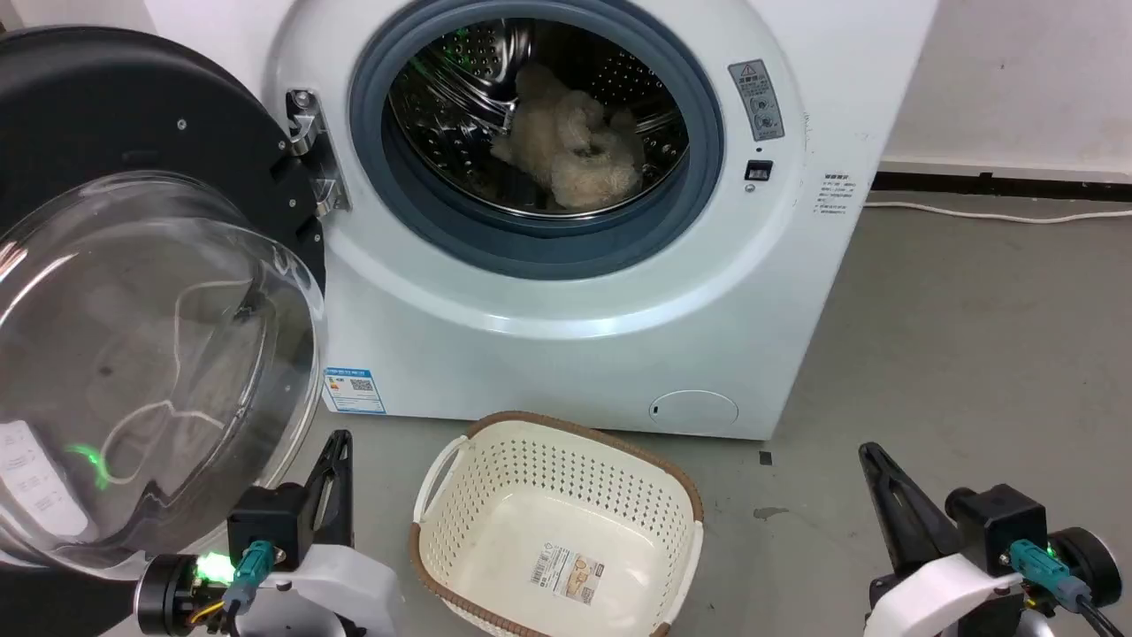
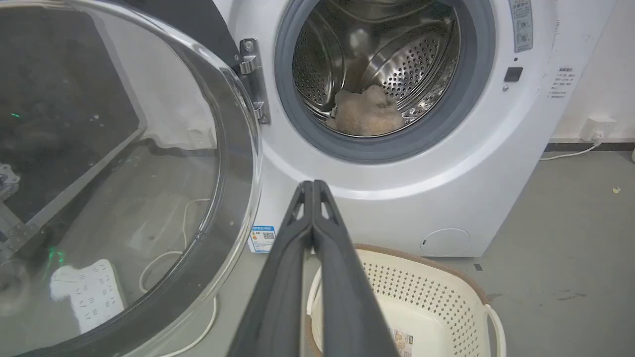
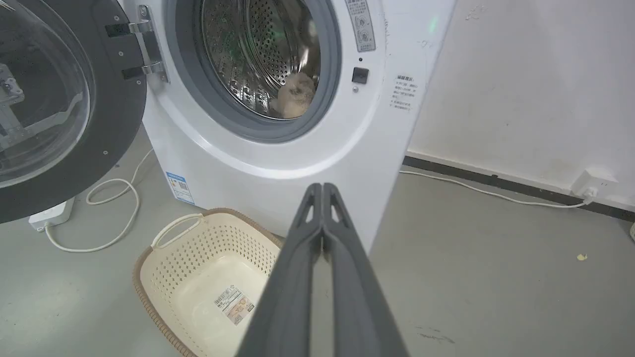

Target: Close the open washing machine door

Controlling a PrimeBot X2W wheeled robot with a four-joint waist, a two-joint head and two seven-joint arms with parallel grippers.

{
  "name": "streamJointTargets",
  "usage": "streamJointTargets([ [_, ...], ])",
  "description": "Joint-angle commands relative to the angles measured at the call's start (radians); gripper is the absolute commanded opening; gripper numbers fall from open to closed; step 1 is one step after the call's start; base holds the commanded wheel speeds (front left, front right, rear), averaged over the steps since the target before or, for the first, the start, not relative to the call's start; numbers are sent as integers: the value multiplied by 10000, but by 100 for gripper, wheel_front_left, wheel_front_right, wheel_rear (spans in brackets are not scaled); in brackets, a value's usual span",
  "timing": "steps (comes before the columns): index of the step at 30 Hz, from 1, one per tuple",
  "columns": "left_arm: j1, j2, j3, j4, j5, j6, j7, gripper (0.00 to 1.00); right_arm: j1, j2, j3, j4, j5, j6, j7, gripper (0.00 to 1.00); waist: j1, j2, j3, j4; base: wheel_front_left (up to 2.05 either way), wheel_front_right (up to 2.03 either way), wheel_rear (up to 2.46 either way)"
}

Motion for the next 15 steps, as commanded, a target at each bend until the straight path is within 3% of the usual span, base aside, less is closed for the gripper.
streamJointTargets([
  [1,139,1,5,-43,26,28,3,0,-108,45,-5,-55,45,10,5,0,0,0,0,0,0,0,0],
  [15,139,1,5,-43,26,28,3,0,-108,45,-5,-55,45,10,5,0,0,0,0,0,0,0,0],
])
